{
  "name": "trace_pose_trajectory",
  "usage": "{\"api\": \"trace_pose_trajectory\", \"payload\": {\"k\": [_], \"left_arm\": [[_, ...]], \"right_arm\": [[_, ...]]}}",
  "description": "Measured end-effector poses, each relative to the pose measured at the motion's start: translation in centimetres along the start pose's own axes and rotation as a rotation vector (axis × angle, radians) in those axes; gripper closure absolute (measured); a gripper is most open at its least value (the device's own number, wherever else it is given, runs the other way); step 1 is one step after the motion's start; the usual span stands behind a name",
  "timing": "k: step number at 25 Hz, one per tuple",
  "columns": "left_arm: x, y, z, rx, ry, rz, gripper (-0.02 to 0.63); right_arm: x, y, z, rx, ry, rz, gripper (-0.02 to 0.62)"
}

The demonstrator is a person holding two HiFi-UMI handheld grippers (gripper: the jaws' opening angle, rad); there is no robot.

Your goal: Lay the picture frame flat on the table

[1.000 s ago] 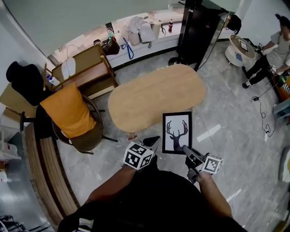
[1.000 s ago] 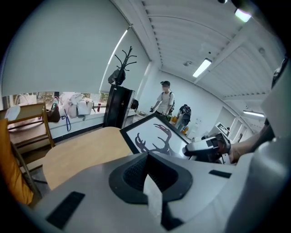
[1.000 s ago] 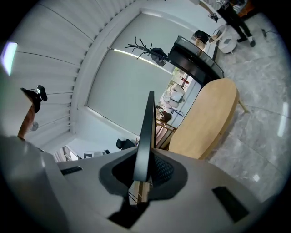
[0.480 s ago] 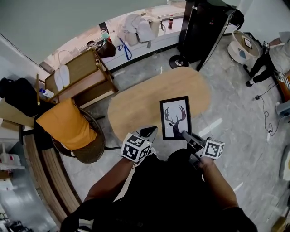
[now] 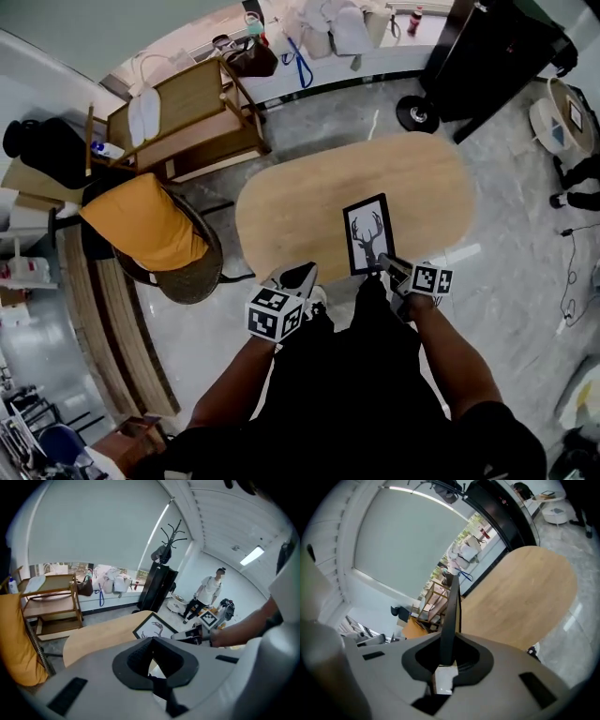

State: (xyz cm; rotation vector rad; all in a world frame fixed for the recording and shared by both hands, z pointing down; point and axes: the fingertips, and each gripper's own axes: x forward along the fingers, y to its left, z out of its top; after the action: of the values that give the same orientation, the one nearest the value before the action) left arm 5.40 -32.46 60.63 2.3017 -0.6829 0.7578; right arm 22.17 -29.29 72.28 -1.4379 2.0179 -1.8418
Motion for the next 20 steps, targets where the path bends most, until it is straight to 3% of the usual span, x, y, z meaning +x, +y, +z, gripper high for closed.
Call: {"api": "trace_pose_trajectory", "payload": {"k": [3,6,11,15,17,20], "left_arm": [[1.5,1.0,0.9,-0.047,0.008,0.058,0.606],[3.3,1.3,1.1,-0.092,0.011,0.109,0.606],[7.0,0.8,2.0,-0.162,0.0,0.17,0.606],[8.6,-0.5,1.4,-0.174,0.016,0.193,0.606],[8.5,-0.5,0.5,-0.198,0.03,0.227,0.606],[8.6,-0.5,-1.2,-0.242,0.051,0.265,0.606]], "right_arm": [[4.7,-6.8,1.9,0.046,0.084,-0.06,0.561],[9.3,-11.5,3.4,0.055,0.154,-0.064,0.561],[14.5,-14.3,5.5,0.091,0.206,0.023,0.561],[16.6,-16.1,5.8,0.161,0.189,0.088,0.561],[17.4,-17.4,5.3,0.191,0.181,0.083,0.561],[18.1,-20.4,4.2,0.2,0.195,0.011,0.556]]}}
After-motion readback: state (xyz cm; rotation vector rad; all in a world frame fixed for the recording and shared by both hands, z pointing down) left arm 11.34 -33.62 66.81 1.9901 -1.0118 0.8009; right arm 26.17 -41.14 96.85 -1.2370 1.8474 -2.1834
